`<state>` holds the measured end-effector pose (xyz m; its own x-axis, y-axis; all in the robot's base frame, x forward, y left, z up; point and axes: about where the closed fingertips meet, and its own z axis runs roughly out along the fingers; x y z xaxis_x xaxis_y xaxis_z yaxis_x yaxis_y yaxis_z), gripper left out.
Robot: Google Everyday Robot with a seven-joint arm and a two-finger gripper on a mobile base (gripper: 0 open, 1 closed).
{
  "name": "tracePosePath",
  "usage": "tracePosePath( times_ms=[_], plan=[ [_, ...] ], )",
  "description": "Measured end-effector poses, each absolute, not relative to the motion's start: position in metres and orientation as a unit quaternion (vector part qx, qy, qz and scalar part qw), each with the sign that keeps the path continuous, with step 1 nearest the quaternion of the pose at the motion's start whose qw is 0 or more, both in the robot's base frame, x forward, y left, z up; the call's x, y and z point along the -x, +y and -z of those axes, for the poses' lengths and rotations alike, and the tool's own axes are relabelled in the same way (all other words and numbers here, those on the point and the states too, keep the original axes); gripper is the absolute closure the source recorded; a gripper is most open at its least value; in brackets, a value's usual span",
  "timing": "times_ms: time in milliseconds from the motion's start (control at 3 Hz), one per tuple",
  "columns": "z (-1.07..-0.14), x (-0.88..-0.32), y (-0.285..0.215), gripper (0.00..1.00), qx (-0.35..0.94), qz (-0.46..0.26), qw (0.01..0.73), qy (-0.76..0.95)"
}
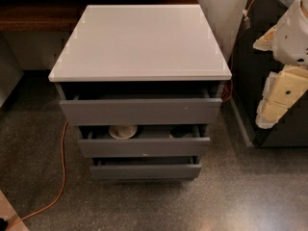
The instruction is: Pick apple from middle drawer and place on counter
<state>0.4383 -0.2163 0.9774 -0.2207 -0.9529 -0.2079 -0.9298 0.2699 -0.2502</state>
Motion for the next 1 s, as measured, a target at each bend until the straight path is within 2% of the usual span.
tracePosePath(
  times_ms=[1000],
  plan=[
    [-0.948,-0.444,-0.196,0.00,0.595,0.023,0.179,0.784]
  ],
)
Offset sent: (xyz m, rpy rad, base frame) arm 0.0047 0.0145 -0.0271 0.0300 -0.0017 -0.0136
